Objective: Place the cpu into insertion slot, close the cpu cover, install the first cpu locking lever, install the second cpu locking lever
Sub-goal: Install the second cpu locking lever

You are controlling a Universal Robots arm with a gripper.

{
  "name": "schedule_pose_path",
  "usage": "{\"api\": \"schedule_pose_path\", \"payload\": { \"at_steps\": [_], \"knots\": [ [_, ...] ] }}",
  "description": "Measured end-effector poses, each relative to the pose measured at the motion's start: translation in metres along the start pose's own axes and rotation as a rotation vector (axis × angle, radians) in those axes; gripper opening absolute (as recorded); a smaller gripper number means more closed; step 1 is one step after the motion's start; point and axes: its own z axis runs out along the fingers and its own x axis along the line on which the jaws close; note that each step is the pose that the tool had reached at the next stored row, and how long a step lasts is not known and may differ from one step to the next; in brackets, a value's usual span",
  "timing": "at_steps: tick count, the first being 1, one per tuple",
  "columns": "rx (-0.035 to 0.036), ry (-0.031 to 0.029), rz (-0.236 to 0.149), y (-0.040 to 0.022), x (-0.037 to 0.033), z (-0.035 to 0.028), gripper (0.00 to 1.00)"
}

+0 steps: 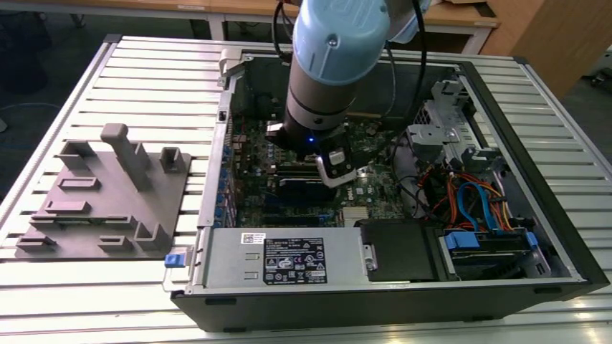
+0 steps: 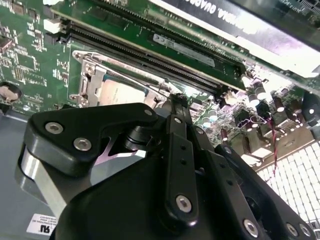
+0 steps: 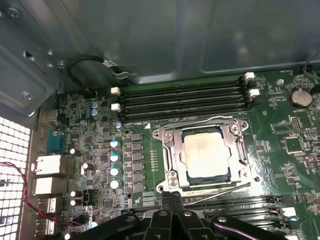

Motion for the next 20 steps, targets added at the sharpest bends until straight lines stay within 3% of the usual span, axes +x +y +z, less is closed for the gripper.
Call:
{"api": "schedule_pose_path", "payload": {
  "at_steps": [7,14,17,20],
  "knots": [
    [-0.0045,-0.0104,0.030,-0.0049,-0.0001,0.0043,0.10],
    [-0.0098,-0.0112,0.034,-0.0081,0.0063,0.0108,0.10],
    [-0.0192,-0.0097,0.034,-0.0093,0.0069,0.0135,0.10],
    [-0.0348,-0.0075,0.034,-0.0102,0.0074,0.0162,0.10]
  ]
}}
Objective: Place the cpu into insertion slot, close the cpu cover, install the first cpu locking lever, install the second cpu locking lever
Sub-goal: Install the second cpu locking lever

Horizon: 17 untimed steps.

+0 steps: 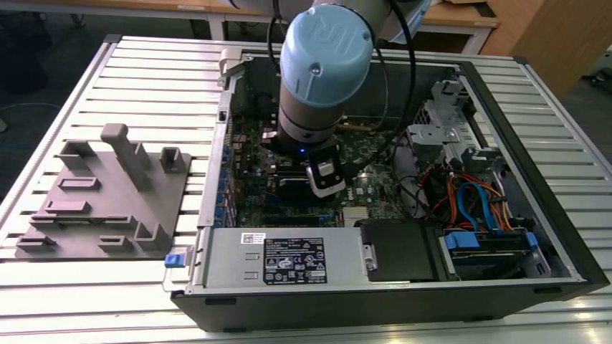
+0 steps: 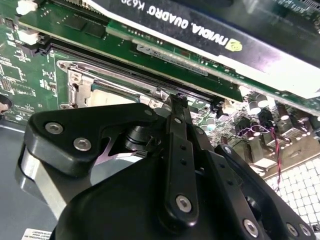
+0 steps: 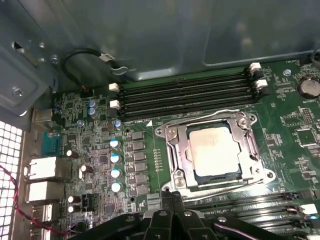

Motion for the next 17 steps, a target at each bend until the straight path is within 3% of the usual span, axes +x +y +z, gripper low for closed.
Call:
{"api": "schedule_pose_path", "payload": {
  "at_steps": [2,17],
  "knots": [
    [-0.0037,0.0004,0.000,-0.0006,0.0001,0.0015,0.10],
    [-0.0033,0.0006,0.000,0.0000,0.0038,0.0081,0.10]
  ]
}}
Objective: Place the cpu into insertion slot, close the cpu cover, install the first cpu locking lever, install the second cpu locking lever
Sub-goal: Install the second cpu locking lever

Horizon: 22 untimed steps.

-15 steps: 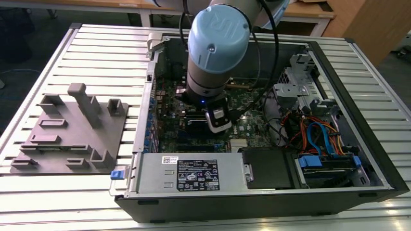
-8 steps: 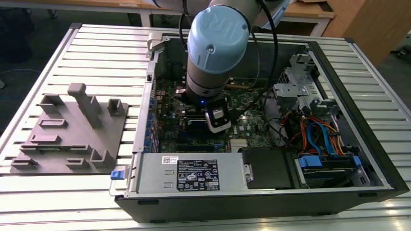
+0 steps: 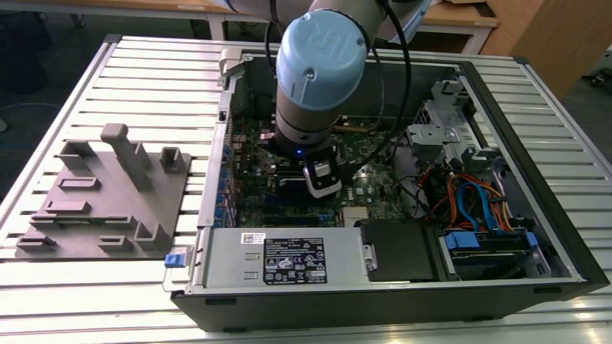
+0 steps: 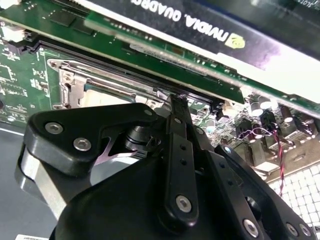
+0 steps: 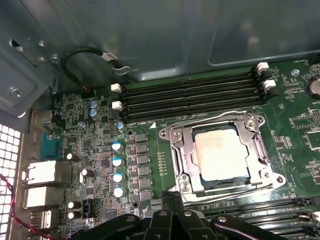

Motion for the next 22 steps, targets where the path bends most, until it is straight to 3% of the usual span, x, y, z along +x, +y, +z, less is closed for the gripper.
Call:
{"api": "schedule_pose_path", "payload": {
  "at_steps": [22],
  "knots": [
    [-0.0001,0.0000,0.000,0.0018,0.0048,0.0082,0.10]
  ]
}}
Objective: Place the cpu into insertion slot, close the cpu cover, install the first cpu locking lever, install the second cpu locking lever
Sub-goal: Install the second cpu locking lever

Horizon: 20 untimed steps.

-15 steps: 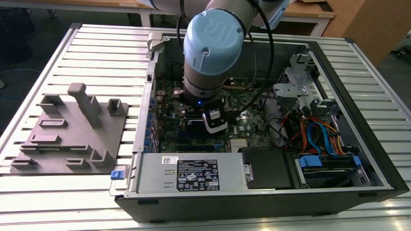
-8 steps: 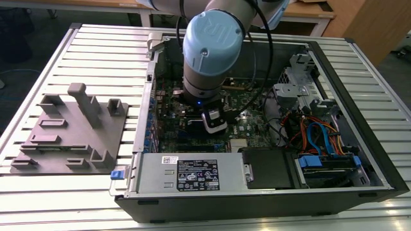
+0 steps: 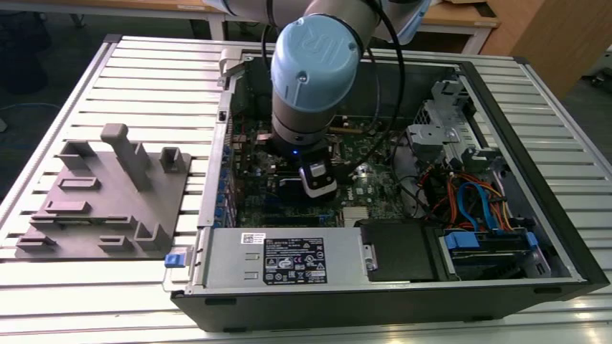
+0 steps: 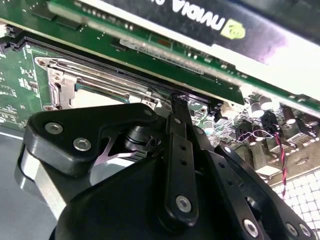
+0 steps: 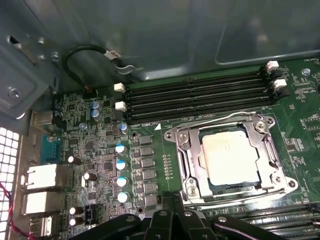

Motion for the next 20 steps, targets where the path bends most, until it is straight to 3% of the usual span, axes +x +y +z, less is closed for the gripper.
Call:
{"api": "schedule_pose_path", "payload": {
  "at_steps": [20],
  "knots": [
    [0.0033,-0.0003,0.000,-0.0011,0.0010,0.0024,0.10]
  ]
}}
